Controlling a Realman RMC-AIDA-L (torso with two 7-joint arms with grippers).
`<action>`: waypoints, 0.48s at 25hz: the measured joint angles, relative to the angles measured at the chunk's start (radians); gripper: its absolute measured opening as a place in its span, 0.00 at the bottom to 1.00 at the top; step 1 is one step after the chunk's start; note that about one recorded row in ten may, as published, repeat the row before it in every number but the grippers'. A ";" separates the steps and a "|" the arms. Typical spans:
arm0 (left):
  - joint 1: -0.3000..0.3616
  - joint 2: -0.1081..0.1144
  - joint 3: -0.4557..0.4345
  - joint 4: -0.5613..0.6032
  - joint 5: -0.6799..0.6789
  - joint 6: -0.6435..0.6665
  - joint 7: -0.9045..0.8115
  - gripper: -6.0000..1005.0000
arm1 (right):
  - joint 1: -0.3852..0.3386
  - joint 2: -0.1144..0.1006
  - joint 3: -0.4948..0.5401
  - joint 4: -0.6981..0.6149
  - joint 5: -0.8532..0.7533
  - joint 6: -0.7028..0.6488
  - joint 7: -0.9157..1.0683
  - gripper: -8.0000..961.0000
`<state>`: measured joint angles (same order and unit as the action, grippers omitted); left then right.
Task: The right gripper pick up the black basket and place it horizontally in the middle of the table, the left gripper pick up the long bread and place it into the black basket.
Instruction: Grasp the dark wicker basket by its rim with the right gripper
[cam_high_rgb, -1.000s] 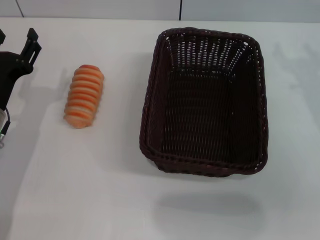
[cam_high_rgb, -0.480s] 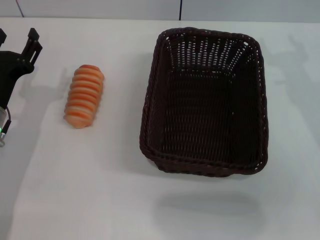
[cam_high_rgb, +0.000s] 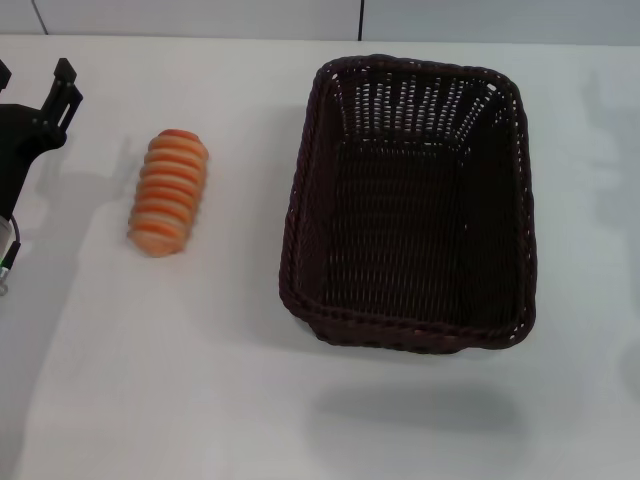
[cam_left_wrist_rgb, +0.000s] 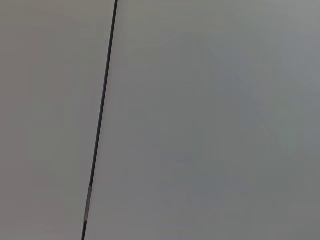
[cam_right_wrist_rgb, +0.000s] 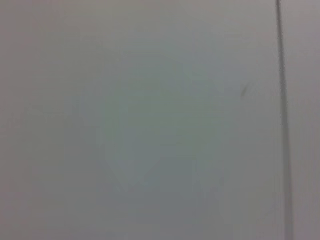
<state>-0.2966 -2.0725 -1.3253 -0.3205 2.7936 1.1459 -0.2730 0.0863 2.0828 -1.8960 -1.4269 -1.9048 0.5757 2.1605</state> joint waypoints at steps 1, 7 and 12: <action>0.000 0.000 0.000 0.000 0.000 0.000 0.000 0.77 | 0.004 0.001 -0.017 0.007 0.001 0.050 -0.029 0.87; -0.001 0.000 0.000 -0.005 0.000 0.000 0.000 0.77 | 0.053 0.002 -0.094 0.019 0.171 0.324 -0.492 0.87; -0.003 0.000 0.004 -0.004 0.000 0.000 0.000 0.77 | 0.063 0.002 -0.130 0.027 0.248 0.403 -0.723 0.87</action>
<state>-0.2999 -2.0724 -1.3214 -0.3243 2.7934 1.1458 -0.2730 0.1490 2.0847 -2.0261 -1.3997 -1.6567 0.9789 1.4374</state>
